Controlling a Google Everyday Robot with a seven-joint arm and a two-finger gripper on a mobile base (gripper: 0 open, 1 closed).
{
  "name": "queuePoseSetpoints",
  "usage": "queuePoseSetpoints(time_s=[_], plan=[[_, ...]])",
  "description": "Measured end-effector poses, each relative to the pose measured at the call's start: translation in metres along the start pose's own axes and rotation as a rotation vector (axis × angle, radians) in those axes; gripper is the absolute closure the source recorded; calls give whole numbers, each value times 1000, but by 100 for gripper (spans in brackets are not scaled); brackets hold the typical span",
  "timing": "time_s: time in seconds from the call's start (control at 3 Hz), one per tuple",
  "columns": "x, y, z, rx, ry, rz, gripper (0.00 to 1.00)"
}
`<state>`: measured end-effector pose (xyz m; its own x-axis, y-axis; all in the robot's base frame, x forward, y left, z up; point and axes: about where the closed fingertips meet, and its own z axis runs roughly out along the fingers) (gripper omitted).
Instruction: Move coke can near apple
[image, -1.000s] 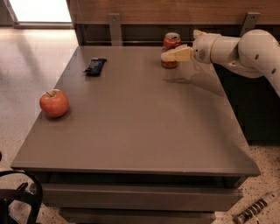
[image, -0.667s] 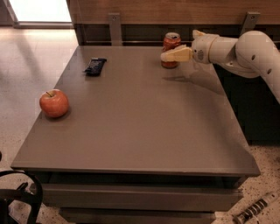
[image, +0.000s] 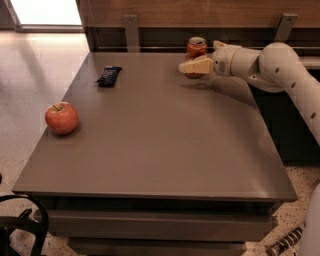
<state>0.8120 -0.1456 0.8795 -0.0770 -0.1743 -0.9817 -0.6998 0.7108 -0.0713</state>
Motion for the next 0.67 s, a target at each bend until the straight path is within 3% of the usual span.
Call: queuePoseSetpoints(time_s=[0.33,0.67], plan=[[-1,2,2,-3,1,-2,26],[0,5,5,-9,1,-1,56]])
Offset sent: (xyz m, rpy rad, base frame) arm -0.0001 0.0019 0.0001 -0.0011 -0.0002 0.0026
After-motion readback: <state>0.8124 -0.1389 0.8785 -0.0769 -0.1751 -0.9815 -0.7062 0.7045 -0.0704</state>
